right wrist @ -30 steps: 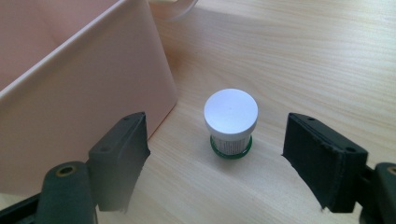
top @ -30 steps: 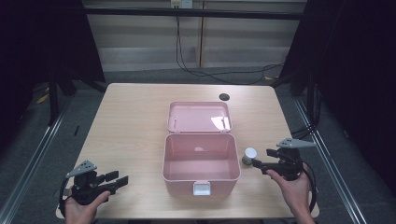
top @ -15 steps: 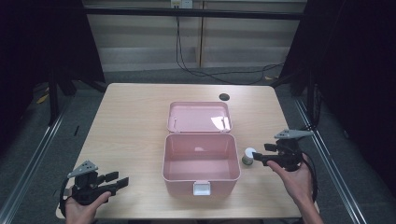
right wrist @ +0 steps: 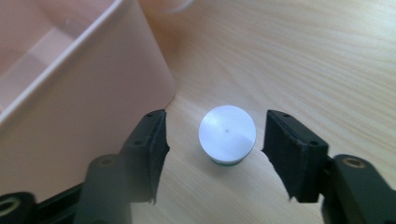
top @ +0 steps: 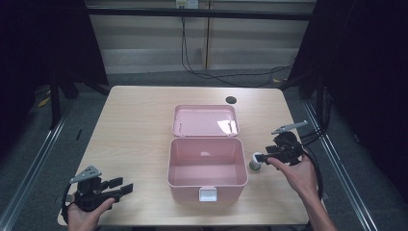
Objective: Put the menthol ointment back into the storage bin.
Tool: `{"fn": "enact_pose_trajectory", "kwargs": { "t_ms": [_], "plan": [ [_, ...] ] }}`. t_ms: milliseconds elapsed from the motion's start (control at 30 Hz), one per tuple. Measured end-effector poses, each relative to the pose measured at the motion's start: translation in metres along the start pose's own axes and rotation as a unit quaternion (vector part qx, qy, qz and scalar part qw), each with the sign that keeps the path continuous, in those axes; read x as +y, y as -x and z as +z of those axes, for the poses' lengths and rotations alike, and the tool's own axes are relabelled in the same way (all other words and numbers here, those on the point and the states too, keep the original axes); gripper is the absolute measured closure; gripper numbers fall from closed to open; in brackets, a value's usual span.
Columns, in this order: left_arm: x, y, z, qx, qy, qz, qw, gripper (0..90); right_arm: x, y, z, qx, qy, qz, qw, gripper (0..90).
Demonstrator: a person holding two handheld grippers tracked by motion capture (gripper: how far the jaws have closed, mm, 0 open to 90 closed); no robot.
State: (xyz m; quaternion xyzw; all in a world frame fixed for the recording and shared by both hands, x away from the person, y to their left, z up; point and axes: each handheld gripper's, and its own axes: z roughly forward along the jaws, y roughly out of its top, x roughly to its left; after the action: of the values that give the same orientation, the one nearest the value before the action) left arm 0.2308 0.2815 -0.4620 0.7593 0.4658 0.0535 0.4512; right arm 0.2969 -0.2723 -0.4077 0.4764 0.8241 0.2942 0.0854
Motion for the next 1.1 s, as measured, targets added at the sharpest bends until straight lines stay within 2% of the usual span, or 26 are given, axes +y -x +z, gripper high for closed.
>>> {"fn": "enact_pose_trajectory", "kwargs": {
  "t_ms": [100, 133, 167, 233, 267, 333, 367, 400, 433, 500, 533, 600, 633, 733, 800, 867, 900, 1100],
  "plan": [
    [0.0, 0.0, 0.0, 0.001, 0.0, 0.0, 1.0, 42.7, 0.003, 0.0, 0.001, -0.002, -0.011, -0.002, 0.9999, 43.2],
    [0.0, 0.0, 0.0, 0.002, -0.003, 0.002, 1.0, 42.1, 0.006, 0.001, 0.003, -0.009, -0.025, -0.013, 0.9996, 42.8],
    [0.0, 0.0, 0.0, 0.001, -0.004, 0.0, 1.0, 41.2, 0.008, 0.001, 0.004, -0.011, -0.027, -0.007, 0.9995, 41.8],
    [0.0, 0.0, 0.0, 0.002, -0.003, 0.001, 1.0, 40.8, 0.009, 0.003, 0.005, -0.011, -0.032, -0.007, 0.9994, 41.8],
    [0.0, 0.001, 0.0, 0.001, -0.003, 0.001, 1.0, 40.8, 0.012, 0.004, 0.008, -0.008, -0.048, -0.014, 0.9987, 44.7],
    [0.0, 0.001, 0.0, 0.001, -0.003, 0.001, 1.0, 40.8, 0.013, 0.005, 0.011, -0.004, -0.057, -0.015, 0.9983, 44.6],
    [0.0, 0.0, 0.0, 0.001, -0.003, 0.001, 1.0, 40.8, 0.015, 0.004, 0.014, -0.002, -0.069, -0.02, 0.9974, 44.6],
    [0.0, 0.0, 0.0, 0.002, -0.004, 0.001, 1.0, 40.7, 0.016, 0.003, 0.018, -0.01, -0.087, -0.035, 0.9956, 44.6],
    [0.0, 0.0, 0.001, 0.002, -0.004, 0.0, 1.0, 40.7, 0.017, 0.002, 0.02, -0.006, -0.094, -0.04, 0.9948, 44.4],
    [-0.001, 0.0, 0.001, 0.001, -0.005, 0.0, 1.0, 40.7, 0.018, 0.002, 0.021, -0.007, -0.097, -0.043, 0.9944, 44.3],
    [-0.001, 0.0, 0.001, 0.0, -0.005, 0.0, 1.0, 40.7, 0.021, 0.001, 0.024, -0.011, -0.11, -0.047, 0.9928, 44.2],
    [-0.001, 0.001, 0.001, 0.001, -0.006, 0.002, 1.0, 40.6, 0.022, 0.001, 0.026, -0.007, -0.116, -0.045, 0.9922, 44.8],
    [-0.001, 0.001, 0.001, 0.001, -0.004, 0.0, 1.0, 40.5, 0.024, 0.0, 0.029, -0.009, -0.129, -0.051, 0.9903, 45.8],
    [-0.001, 0.0, 0.0, 0.002, -0.005, 0.0, 1.0, 40.1, 0.026, -0.001, 0.032, -0.006, -0.136, -0.05, 0.9894, 47.5],
    [-0.001, 0.0, 0.001, 0.002, -0.006, 0.0, 1.0, 39.9, 0.028, 0.0, 0.035, -0.018, -0.144, -0.049, 0.9882, 46.1],
    [-0.001, 0.0, 0.001, 0.001, -0.006, 0.001, 1.0, 39.9, 0.028, 0.002, 0.037, -0.015, -0.149, -0.045, 0.9877, 46.2],
    [-0.001, 0.0, 0.001, 0.0, -0.006, 0.001, 1.0, 39.9, 0.029, 0.003, 0.039, -0.02, -0.16, -0.047, 0.9858, 46.9],
    [-0.001, 0.0, 0.001, 0.002, -0.009, 0.003, 1.0, 39.8, 0.031, 0.003, 0.044, -0.015, -0.169, -0.048, 0.9843, 47.7]
  ]
}}
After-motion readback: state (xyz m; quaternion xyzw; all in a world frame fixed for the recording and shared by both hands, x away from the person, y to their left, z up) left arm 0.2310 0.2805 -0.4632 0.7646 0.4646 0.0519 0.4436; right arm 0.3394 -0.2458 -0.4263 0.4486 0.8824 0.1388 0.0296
